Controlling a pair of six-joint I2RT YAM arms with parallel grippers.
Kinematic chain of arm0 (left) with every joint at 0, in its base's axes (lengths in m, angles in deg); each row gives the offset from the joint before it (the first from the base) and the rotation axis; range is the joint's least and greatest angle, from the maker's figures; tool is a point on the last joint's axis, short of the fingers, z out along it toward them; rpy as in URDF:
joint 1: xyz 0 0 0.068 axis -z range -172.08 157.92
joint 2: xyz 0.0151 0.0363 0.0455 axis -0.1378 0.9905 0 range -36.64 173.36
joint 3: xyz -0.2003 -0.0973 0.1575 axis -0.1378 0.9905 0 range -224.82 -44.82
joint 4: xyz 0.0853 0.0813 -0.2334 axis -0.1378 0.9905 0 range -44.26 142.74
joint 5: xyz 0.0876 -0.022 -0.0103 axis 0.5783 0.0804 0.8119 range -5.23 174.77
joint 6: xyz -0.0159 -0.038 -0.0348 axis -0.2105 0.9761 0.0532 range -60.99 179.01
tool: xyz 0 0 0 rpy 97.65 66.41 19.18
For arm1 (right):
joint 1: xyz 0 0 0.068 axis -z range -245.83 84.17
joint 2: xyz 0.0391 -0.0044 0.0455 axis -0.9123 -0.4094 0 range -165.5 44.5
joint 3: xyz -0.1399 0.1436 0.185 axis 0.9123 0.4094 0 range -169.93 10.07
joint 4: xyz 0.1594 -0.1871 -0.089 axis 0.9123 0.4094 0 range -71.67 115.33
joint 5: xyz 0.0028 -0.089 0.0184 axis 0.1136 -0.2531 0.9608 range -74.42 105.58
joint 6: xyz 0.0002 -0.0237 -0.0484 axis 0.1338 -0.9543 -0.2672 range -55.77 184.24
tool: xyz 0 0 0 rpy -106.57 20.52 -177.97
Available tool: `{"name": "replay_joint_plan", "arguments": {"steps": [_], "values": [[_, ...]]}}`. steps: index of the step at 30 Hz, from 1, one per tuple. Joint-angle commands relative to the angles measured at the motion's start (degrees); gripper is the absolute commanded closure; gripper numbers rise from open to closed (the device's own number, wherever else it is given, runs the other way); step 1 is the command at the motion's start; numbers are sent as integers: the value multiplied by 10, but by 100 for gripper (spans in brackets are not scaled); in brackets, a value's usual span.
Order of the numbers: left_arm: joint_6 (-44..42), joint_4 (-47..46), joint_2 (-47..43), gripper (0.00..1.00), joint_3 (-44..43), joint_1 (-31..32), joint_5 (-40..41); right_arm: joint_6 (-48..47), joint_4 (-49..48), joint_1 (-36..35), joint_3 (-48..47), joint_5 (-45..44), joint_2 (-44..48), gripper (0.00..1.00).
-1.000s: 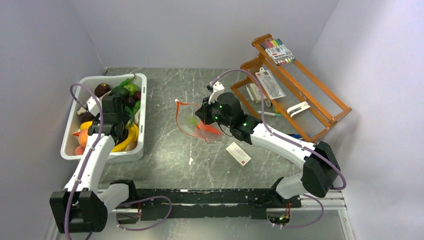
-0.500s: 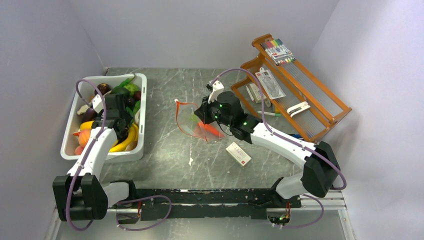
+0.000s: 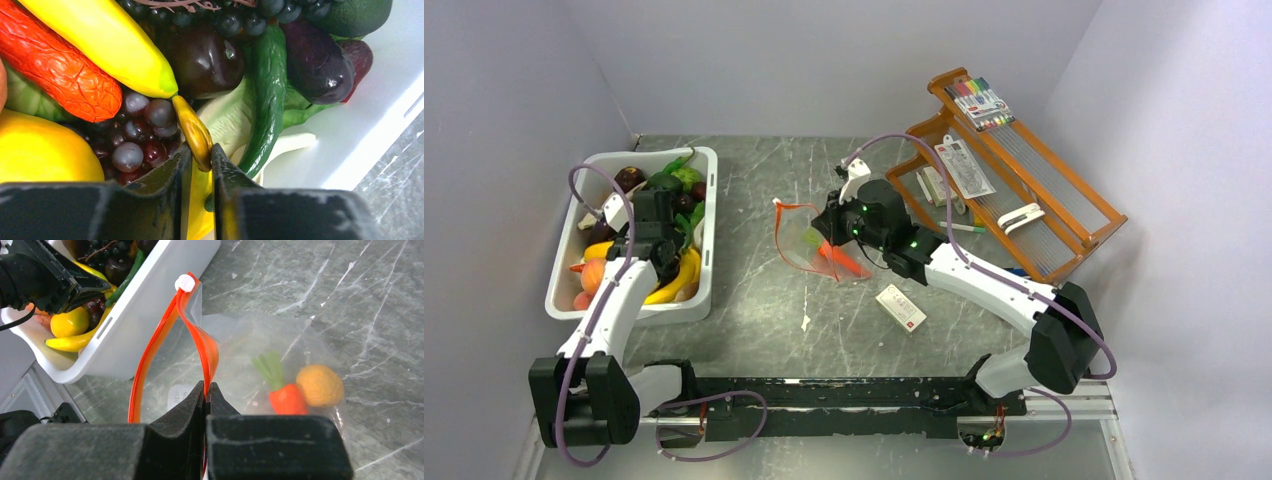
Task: Place the food in the zip-top bag and seal the zipper
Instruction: Pick up the fake fruit from the bin.
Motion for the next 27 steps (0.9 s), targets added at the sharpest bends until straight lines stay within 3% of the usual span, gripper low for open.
{"name": "replay_joint_plan", "arguments": {"steps": [1, 12, 27], "values": [[6, 10, -27, 91, -2, -5, 22, -10, 0, 2, -25, 2, -1, 100], [3, 47, -108, 93, -31, -5, 32, 7, 8, 2, -29, 2, 5, 100], [-86, 14, -183, 93, -89, -5, 6, 35, 8, 2, -30, 2, 1, 100]]}}
